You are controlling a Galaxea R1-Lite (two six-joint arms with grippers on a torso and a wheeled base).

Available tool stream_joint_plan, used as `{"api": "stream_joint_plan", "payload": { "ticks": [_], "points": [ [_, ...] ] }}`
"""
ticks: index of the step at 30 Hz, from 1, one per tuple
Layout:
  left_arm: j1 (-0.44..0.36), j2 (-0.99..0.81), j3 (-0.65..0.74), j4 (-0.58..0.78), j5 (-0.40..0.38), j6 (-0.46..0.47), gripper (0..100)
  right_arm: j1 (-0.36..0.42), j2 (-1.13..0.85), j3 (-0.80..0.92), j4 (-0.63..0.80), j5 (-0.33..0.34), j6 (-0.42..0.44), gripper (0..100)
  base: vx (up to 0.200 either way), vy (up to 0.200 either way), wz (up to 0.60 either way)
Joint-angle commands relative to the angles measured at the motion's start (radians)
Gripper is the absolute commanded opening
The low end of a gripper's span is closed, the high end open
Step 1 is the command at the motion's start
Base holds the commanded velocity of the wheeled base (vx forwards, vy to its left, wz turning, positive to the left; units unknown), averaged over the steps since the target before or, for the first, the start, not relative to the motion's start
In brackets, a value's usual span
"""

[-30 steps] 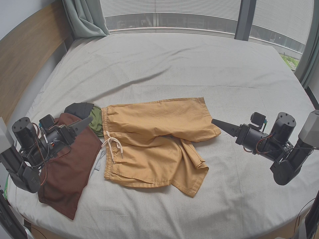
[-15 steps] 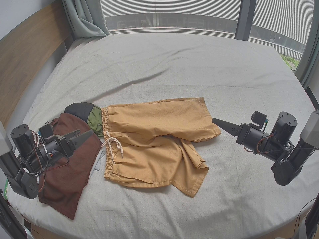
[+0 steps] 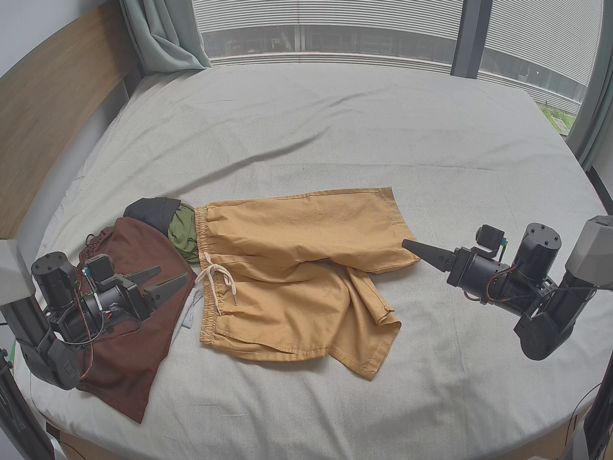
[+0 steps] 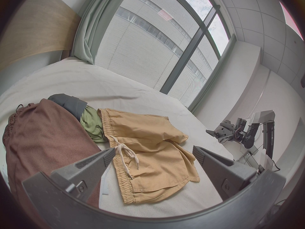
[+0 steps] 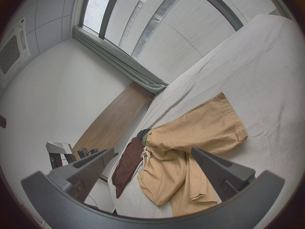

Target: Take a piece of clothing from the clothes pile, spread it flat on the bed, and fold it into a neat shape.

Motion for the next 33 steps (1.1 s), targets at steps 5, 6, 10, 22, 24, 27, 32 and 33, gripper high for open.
{"api": "stream_joint_plan", "payload": {
  "ticks": [5, 6, 10, 22, 24, 27, 32, 33],
  "points": [
    [-0.031, 0.027, 0.023, 0.000, 0.000, -0.002, 100, 0.000, 0.061, -0.008, 0.000, -0.003, -0.002, 100, 0.000, 0.000, 0.00],
    [-0.034, 0.027, 0.026, 0.000, 0.000, -0.003, 100, 0.002, 0.067, -0.009, 0.000, -0.003, -0.002, 100, 0.000, 0.000, 0.00],
    [-0.037, 0.030, 0.029, 0.000, 0.001, 0.001, 100, 0.002, 0.096, -0.016, 0.000, -0.003, -0.002, 100, 0.000, 0.000, 0.00],
    [-0.049, 0.033, 0.034, 0.000, 0.001, -0.005, 100, -0.003, 0.181, -0.040, 0.000, -0.006, 0.000, 100, 0.000, 0.000, 0.00],
    [-0.049, 0.036, 0.038, 0.000, 0.001, -0.002, 100, -0.001, 0.192, -0.042, 0.000, -0.012, 0.000, 100, 0.000, 0.000, 0.00],
    [-0.049, 0.038, 0.037, 0.000, 0.003, -0.002, 100, 0.002, 0.202, -0.043, 0.000, -0.029, -0.002, 100, 0.000, 0.000, 0.00],
    [-0.049, 0.038, 0.038, 0.000, 0.003, 0.000, 100, 0.006, 0.242, -0.039, 0.000, -0.037, -0.002, 100, 0.000, 0.000, 0.00],
    [-0.049, 0.038, 0.038, 0.000, 0.003, 0.000, 100, 0.006, 0.245, -0.039, 0.000, -0.037, -0.002, 100, 0.000, 0.000, 0.00]
  ]
}}
